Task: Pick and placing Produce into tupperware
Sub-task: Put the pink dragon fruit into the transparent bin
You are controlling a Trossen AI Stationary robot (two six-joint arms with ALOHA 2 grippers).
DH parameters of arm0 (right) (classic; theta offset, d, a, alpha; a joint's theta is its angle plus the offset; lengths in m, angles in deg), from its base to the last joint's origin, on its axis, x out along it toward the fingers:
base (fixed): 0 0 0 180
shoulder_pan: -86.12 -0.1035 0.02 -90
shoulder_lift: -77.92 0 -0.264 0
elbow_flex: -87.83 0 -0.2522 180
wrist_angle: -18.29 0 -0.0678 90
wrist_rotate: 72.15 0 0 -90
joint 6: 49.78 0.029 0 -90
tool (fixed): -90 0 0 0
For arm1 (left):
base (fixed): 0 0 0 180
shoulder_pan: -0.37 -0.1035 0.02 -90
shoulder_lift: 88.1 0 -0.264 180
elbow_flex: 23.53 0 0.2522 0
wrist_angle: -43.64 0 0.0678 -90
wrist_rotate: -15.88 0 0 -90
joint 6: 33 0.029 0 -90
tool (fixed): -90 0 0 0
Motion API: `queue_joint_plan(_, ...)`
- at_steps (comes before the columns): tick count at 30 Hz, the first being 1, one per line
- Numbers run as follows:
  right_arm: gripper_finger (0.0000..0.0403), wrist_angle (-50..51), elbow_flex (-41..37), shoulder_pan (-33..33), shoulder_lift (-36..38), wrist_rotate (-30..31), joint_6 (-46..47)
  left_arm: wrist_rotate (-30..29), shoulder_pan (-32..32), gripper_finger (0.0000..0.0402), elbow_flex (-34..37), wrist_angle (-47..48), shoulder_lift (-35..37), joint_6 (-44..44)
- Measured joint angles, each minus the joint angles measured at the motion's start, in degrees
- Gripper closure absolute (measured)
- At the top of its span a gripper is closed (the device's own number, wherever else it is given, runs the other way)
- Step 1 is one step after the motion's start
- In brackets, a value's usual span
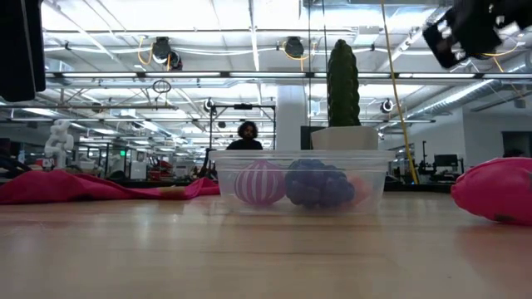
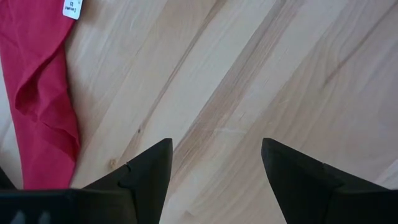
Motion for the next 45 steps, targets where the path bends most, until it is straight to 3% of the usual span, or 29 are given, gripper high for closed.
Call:
queue_joint_plan(4,0.0195,12.88,1.85,0.0,-0.06,4.46,3.89,0.02,-0.06,0.0148,0.0,0.0,0.0,0.0)
queue_joint_plan(9,0.0195,28.03,10.11,-0.37,-2.56,7.22,9.36,0.04,-0.46,0.0149,0.0,0.02,0.0,0.0)
queue_joint_plan(18,0.0195,45.17,23.81,-2.91,-18.45,7.0,18.2,0.87,-0.9,0.0148,0.0,0.03,0.02,0.07)
queue_joint_plan(25,0.0195,45.67,31.07,-3.65,-28.27,7.0,20.24,3.02,-0.53,0.0148,0.0,0.07,0.02,0.57)
queue_joint_plan(32,0.0195,47.21,32.07,-3.54,-30.07,6.87,23.01,3.45,2.01,0.0148,1.07,-0.11,1.15,-1.59)
queue_joint_plan(45,0.0195,47.43,32.07,-3.5,-30.05,2.09,19.98,3.68,6.37,0.0149,23.8,0.09,16.54,-21.17)
